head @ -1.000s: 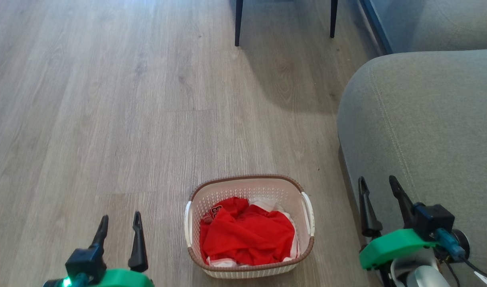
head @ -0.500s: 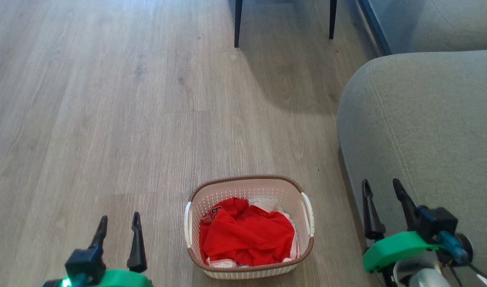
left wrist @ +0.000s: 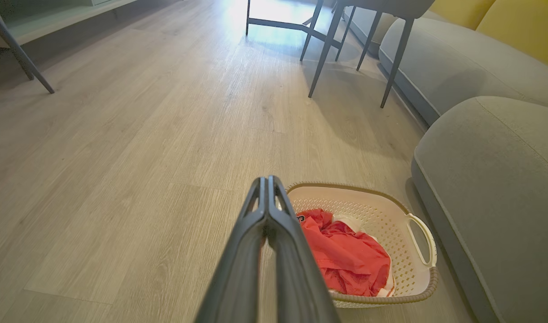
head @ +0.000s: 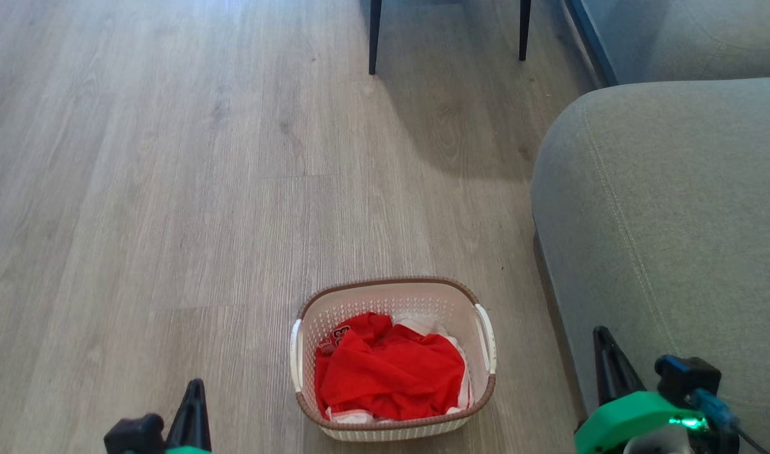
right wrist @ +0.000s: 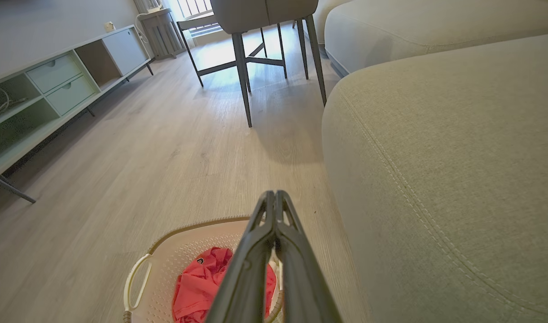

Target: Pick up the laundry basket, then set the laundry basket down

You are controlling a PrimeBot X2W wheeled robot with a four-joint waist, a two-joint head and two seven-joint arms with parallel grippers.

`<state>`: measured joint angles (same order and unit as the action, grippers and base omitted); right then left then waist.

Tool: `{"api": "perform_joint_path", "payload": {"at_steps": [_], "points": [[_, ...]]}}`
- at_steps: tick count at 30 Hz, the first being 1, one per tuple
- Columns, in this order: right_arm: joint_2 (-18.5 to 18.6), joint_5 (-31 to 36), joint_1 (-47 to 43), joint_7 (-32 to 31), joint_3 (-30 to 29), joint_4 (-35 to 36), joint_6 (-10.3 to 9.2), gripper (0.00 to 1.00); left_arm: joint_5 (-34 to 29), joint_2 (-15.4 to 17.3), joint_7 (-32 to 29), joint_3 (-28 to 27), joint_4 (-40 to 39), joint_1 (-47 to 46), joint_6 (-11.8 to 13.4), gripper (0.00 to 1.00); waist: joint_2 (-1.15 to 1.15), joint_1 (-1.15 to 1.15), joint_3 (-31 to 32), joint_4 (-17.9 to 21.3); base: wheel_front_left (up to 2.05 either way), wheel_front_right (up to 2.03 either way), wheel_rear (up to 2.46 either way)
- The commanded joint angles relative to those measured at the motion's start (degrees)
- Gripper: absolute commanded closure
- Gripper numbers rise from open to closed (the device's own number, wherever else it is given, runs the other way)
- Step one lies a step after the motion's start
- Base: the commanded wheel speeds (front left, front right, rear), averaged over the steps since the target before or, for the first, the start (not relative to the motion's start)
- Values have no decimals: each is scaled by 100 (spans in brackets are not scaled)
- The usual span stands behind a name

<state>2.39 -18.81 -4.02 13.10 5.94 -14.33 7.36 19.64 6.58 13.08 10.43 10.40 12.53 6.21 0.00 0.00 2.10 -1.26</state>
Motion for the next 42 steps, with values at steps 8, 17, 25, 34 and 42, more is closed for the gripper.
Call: {"api": "perform_joint_path", "payload": {"at_steps": [8,17,25,34,42], "points": [[77,-682,278,-126,-77,163,2,100,654,-5,-156,-183,-90,-386,-130,100,0,0,-18,10,0,0,0],[101,-1212,332,-235,-129,155,3,100,1167,-17,-275,-276,-46,-500,-224,100,0,0,-33,18,0,0,0],[121,-1736,385,-347,-186,147,4,100,1676,-32,-396,-372,-18,-610,-317,100,0,0,-49,27,0,0,0],[139,-2323,445,-479,-256,138,5,100,2247,-51,-536,-485,16,-732,-422,100,0,0,-67,37,0,0,0],[152,-2841,499,-600,-323,130,5,100,2753,-71,-662,-587,48,-842,-515,100,0,0,-83,46,0,0,0]]}}
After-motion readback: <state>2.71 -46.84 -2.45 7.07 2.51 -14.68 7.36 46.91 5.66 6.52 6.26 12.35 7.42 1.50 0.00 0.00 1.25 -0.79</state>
